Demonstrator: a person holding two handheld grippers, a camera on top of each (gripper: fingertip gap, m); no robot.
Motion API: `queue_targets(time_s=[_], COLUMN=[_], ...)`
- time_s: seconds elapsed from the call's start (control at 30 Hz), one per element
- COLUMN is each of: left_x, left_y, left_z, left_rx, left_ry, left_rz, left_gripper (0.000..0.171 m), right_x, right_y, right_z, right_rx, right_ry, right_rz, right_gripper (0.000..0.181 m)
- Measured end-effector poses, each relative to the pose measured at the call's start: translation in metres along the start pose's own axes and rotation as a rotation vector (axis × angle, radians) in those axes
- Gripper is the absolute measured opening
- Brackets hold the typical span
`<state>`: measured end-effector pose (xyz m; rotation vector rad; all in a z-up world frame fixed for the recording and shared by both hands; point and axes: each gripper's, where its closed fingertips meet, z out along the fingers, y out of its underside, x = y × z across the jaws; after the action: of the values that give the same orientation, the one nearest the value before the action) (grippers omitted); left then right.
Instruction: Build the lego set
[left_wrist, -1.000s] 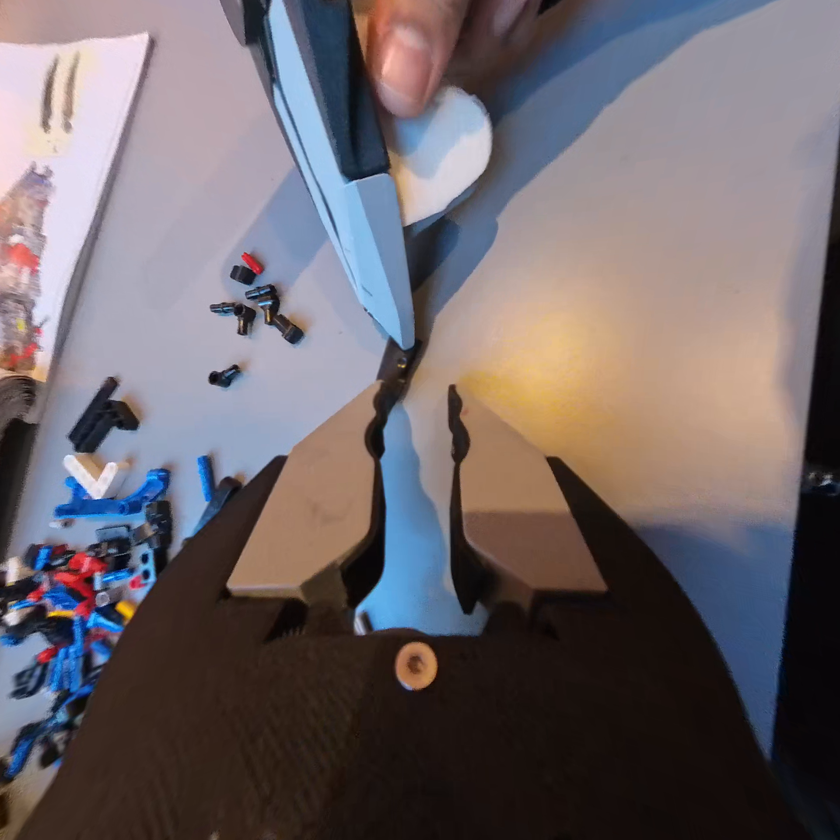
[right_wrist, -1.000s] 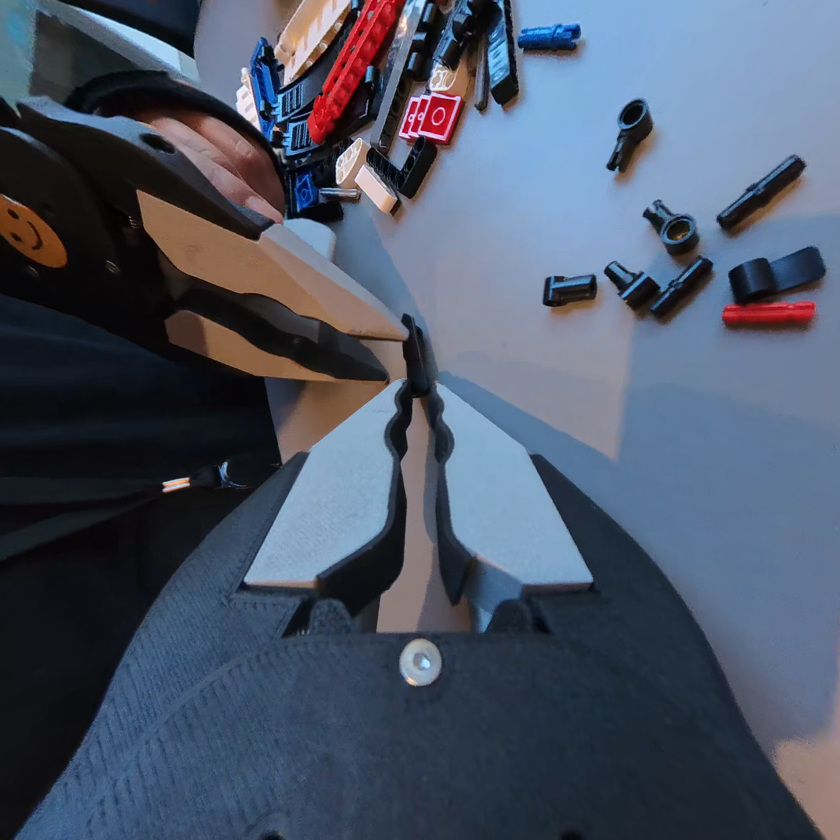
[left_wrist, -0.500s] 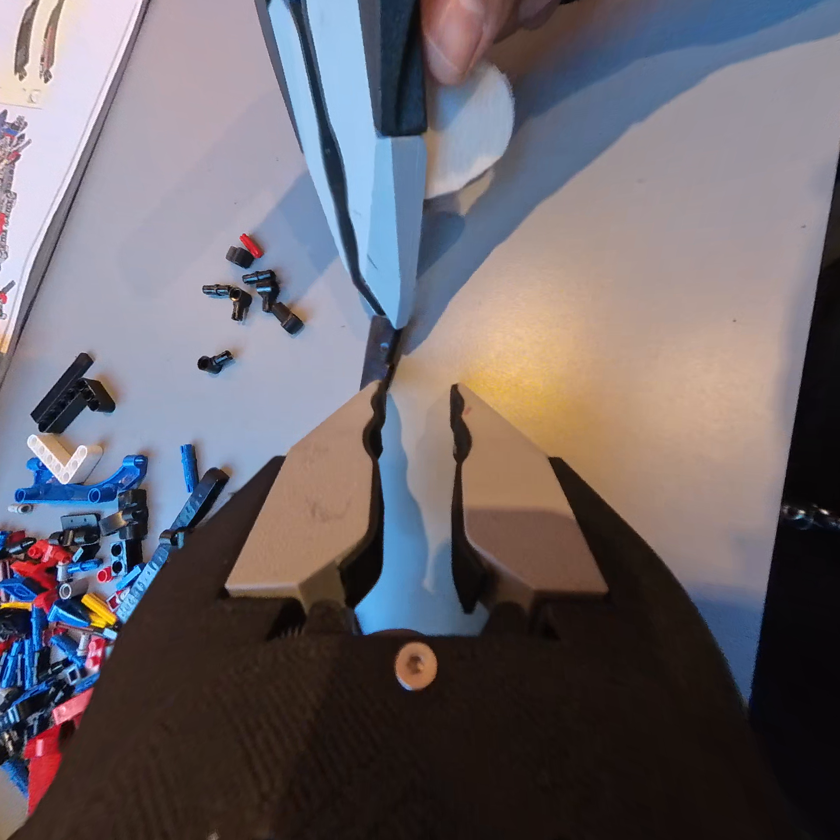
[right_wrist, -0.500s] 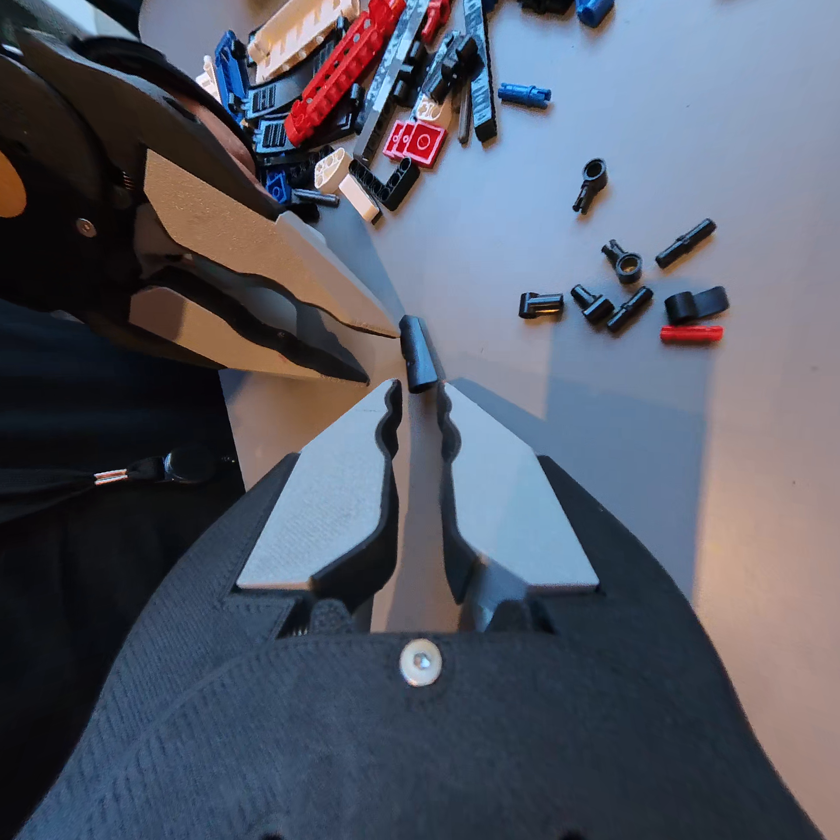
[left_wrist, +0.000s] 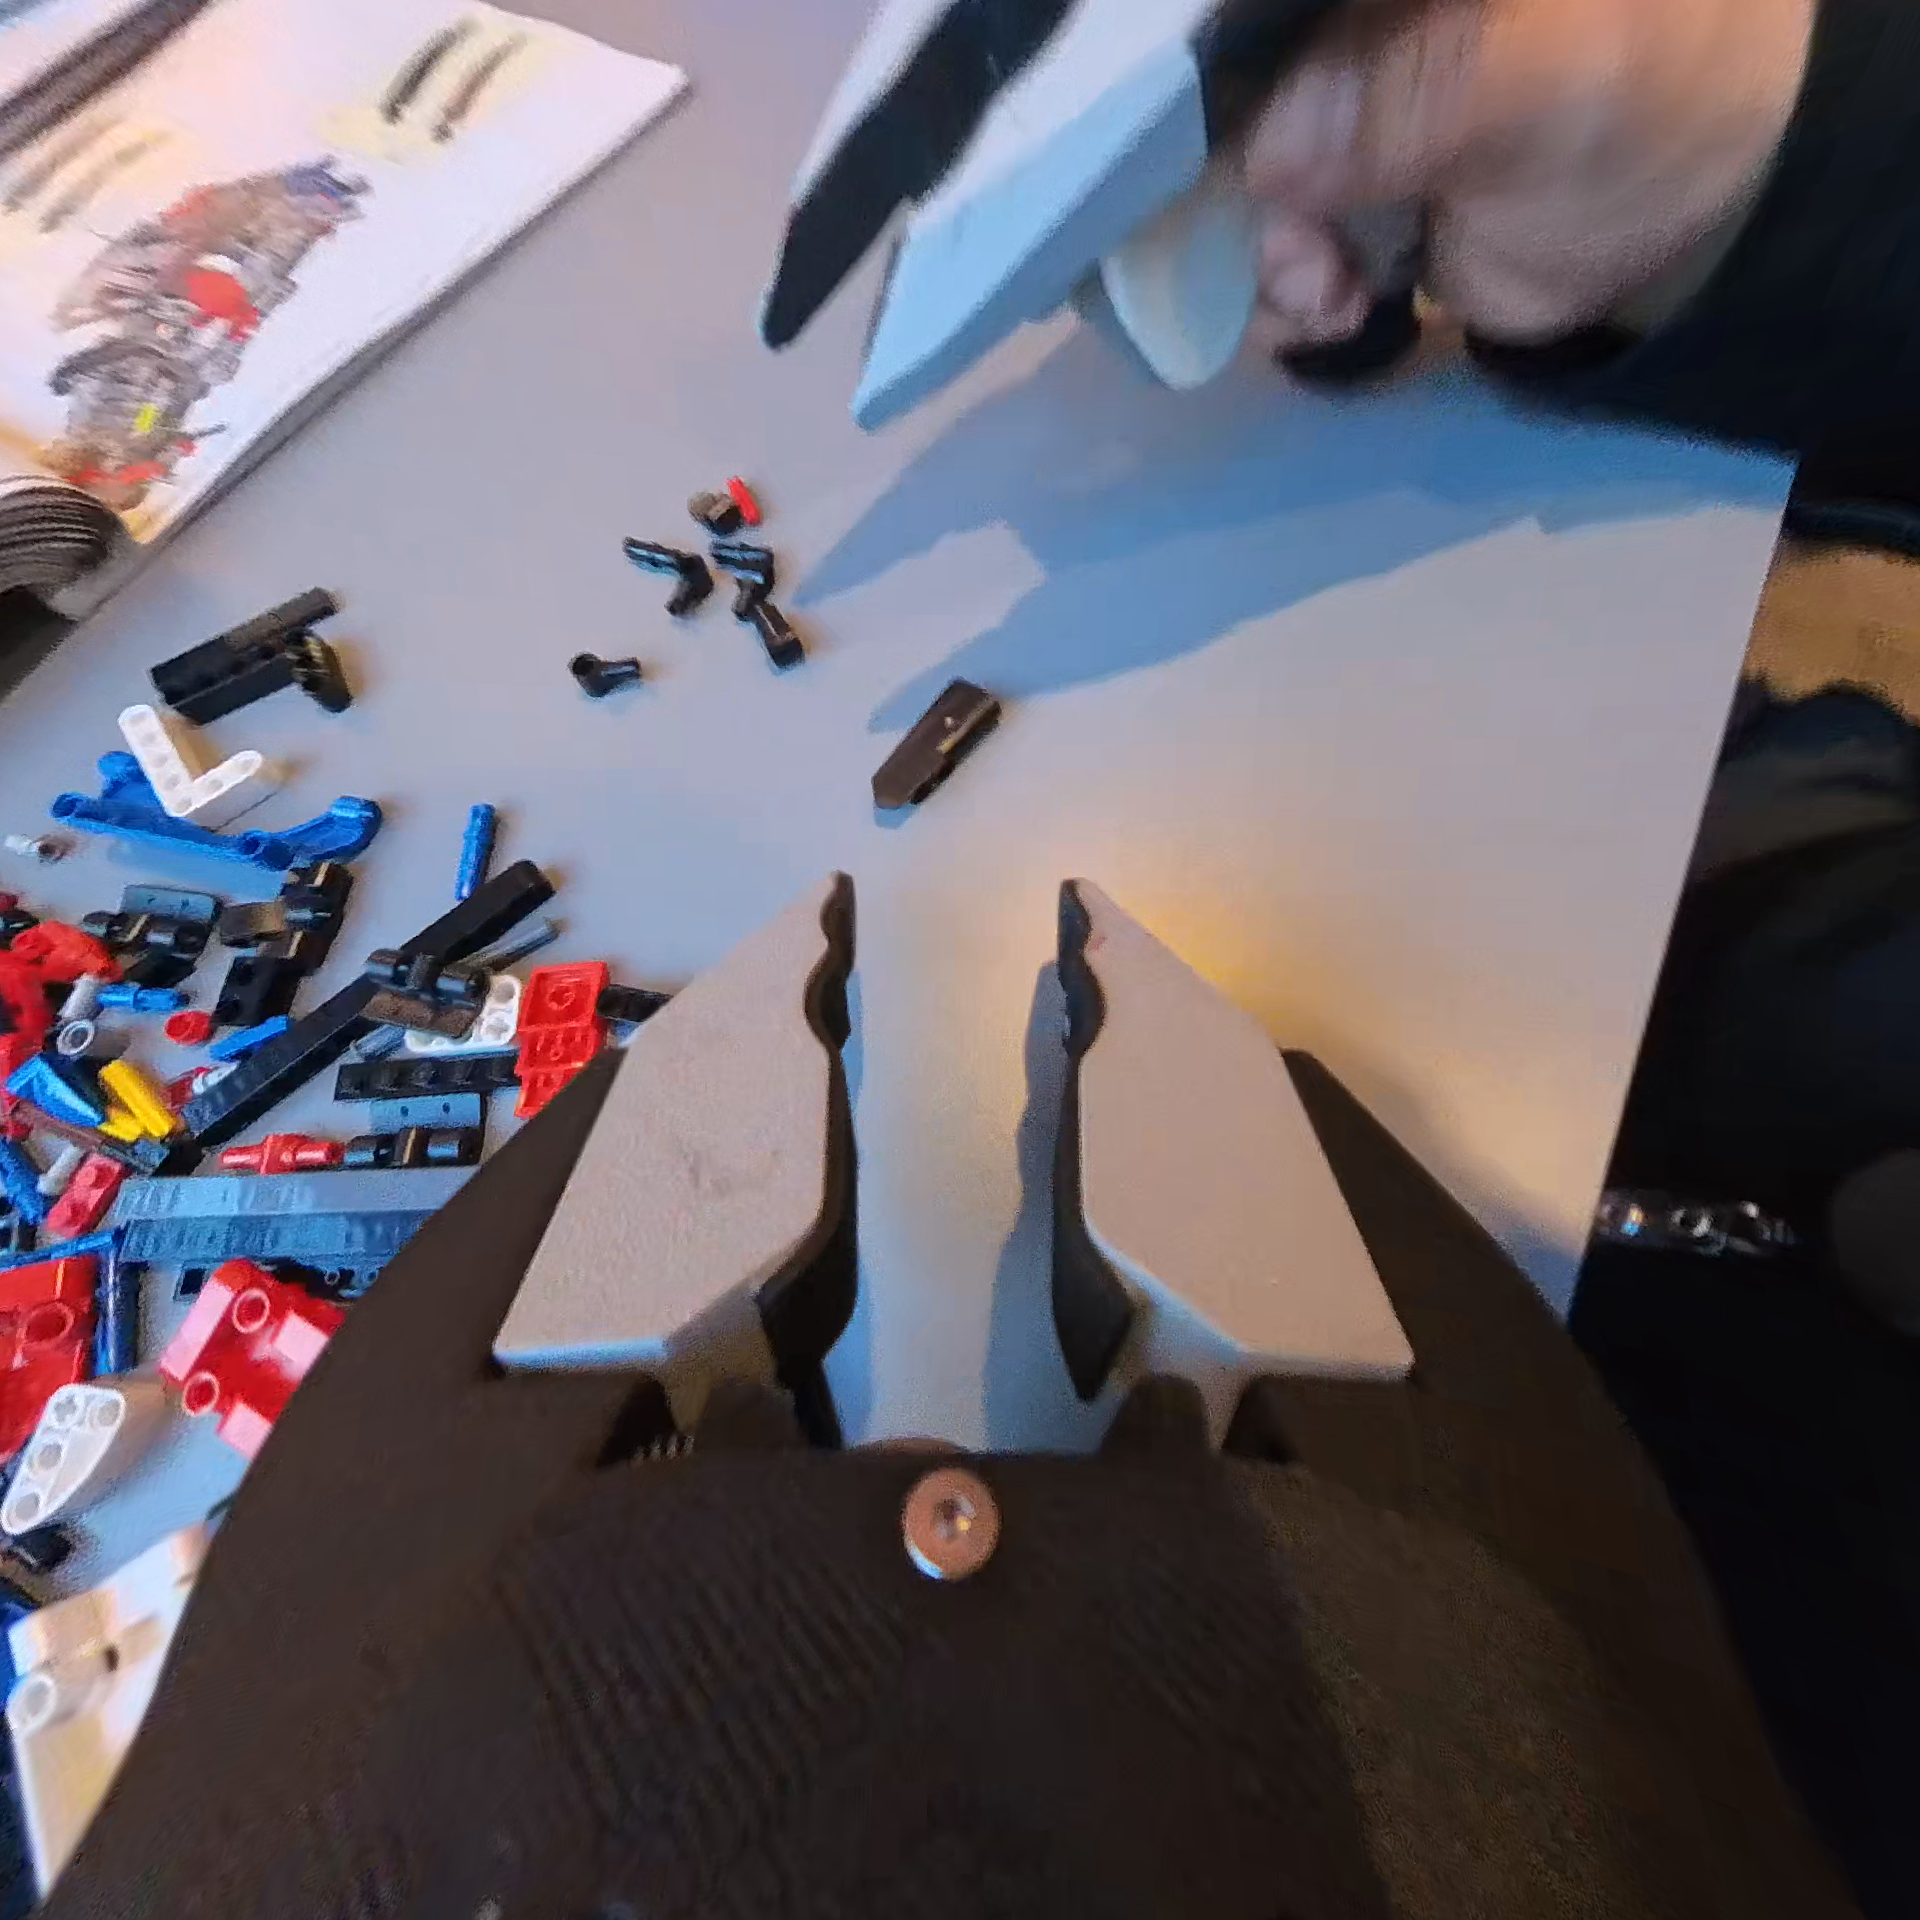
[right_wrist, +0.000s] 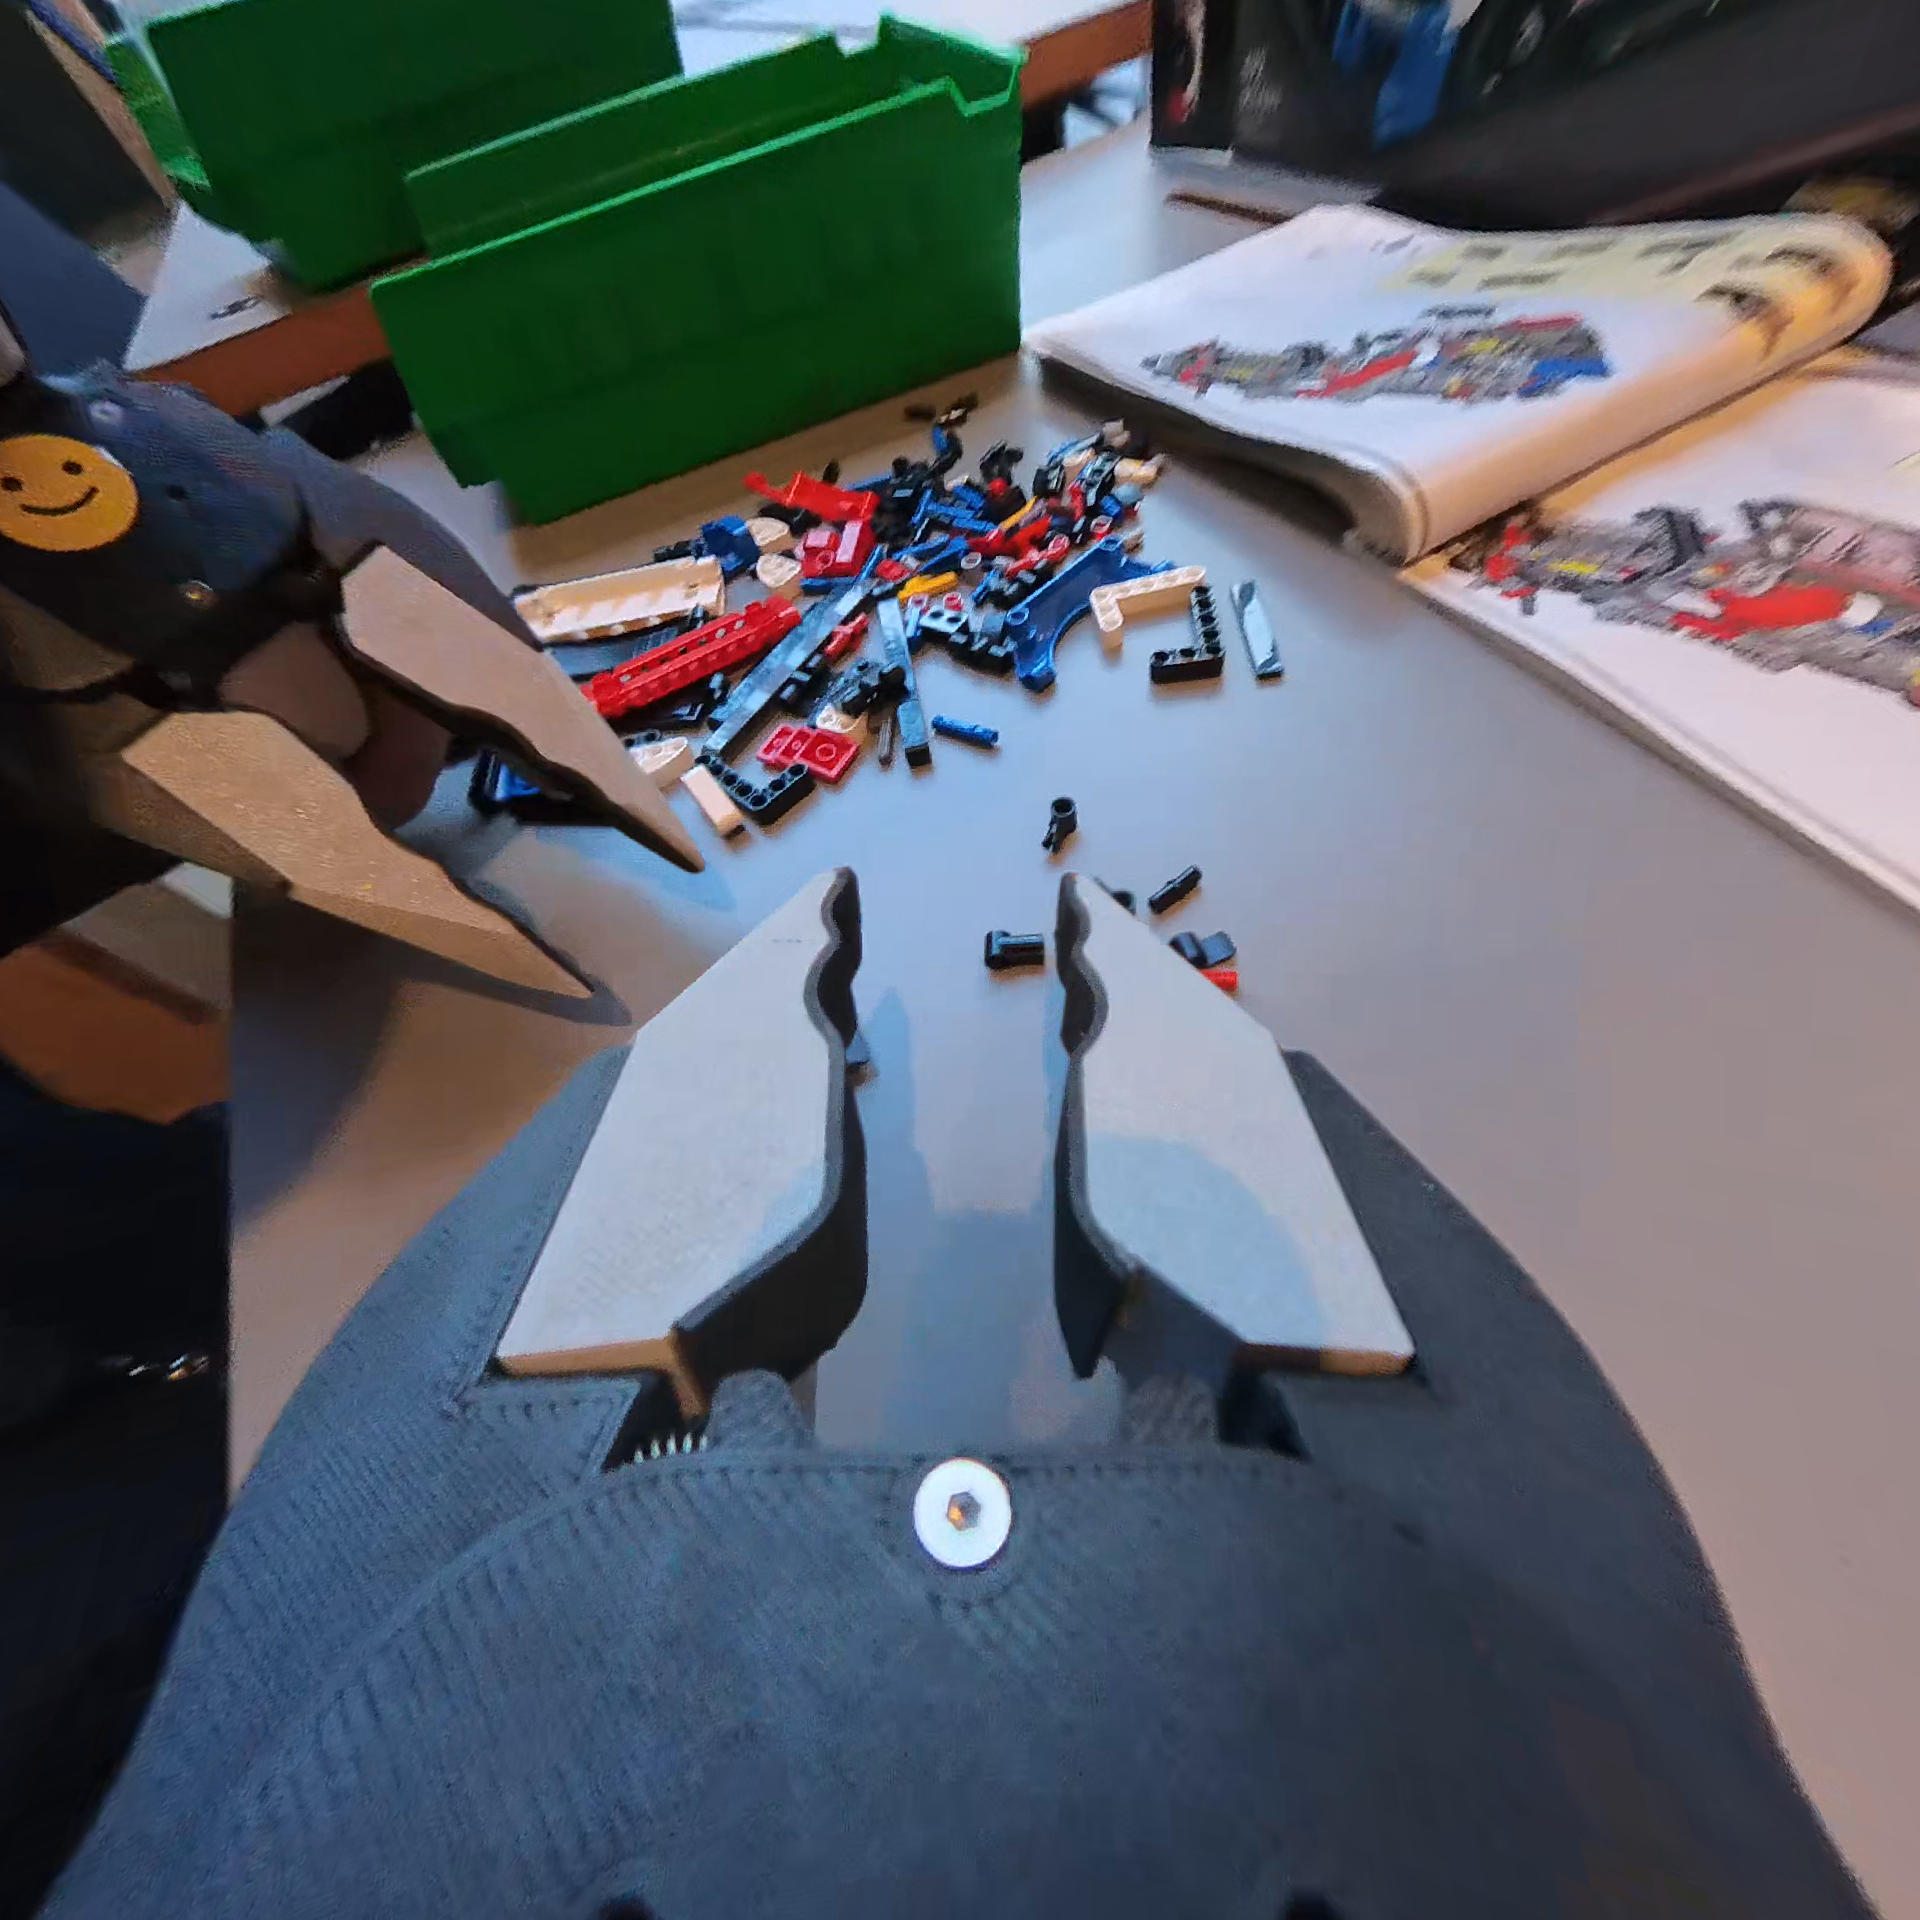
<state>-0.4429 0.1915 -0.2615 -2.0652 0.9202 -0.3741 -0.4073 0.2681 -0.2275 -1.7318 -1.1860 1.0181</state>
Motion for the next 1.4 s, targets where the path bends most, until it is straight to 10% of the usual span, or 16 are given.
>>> queue_targets(time_s=[0.47, 1.4], left_x=[-0.004, -0.026], left_y=[-0.035, -0.041], left_z=[-0.035, -0.040], left_rx=[0.371, 0.462], left_ry=[-0.191, -0.052], left_rz=[0.092, -0.128], left_gripper=[0.031, 0.032], right_x=[-0.003, 0.008], right_y=[-0.005, -0.021], right_z=[-0.001, 0.001], right_rx=[0.074, 0.153], right_ry=[0.061, 0.013], right_rz=[-0.101, -0.130], right_gripper=[0.029, 0.019])
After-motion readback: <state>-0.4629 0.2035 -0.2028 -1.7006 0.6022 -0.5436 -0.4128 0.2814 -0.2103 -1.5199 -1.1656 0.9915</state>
